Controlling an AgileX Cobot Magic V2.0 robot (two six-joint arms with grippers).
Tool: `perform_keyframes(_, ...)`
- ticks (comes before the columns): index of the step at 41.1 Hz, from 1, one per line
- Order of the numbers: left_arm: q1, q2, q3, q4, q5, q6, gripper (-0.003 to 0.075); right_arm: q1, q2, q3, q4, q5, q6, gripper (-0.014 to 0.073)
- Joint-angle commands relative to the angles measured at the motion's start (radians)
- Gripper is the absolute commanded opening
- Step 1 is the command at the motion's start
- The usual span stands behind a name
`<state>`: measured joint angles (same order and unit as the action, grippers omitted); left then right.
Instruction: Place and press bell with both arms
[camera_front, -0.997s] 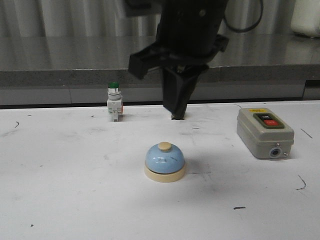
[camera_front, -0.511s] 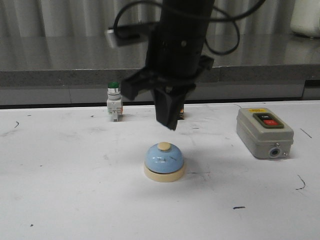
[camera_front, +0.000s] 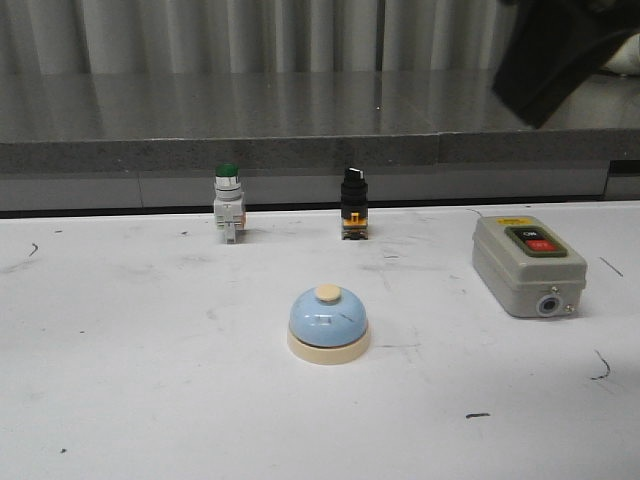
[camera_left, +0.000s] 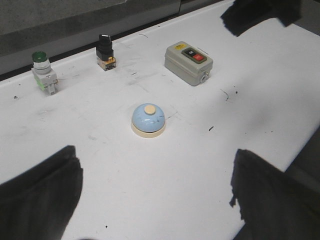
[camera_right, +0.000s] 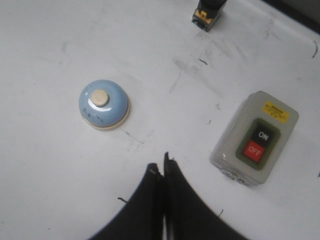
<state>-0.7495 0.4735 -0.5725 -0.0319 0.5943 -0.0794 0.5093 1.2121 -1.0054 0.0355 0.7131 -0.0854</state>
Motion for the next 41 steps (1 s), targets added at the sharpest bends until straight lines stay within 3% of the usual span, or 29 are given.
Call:
perform_keyframes(1,-0.001,0.006,-0.028,-0.009,-0.075,-0.011,0.0587,-0.008,-0.189,0.075,0.009,-0.114,0.007,-0.0068)
perform_keyframes(16,-0.001,0.006,-0.028,-0.009,-0.118,-0.011,0.0587,-0.009,-0.766,0.361,-0.006,-0.121,0.013,-0.0068)
perform_keyframes(26,-0.001,0.006,-0.028,-0.011,-0.12,-0.011,0.0564,-0.009,-0.874,0.433,-0.006,-0.114,0.014,-0.0068)
perform_keyframes(29,-0.001,0.006,-0.028,-0.011,-0.117,-0.011,0.0445,-0.009,-0.873,0.433,-0.006,-0.114,0.014,-0.0068)
perform_keyframes(32,-0.001,0.006,-0.028,-0.011,-0.117,-0.011,0.0254,-0.009,-0.873,0.433,-0.006,-0.114,0.014,-0.0068)
perform_keyframes(38,-0.001,0.006,-0.028,-0.011,-0.117,-0.011,-0.0012,-0.009,-0.873,0.433,-0.006,-0.114,0.014,-0.0068)
perform_keyframes(41,-0.001,0.006,-0.028,-0.011,-0.117,-0.011,-0.002,-0.009,-0.873,0.433,-0.006,-0.114,0.014,-0.0068)
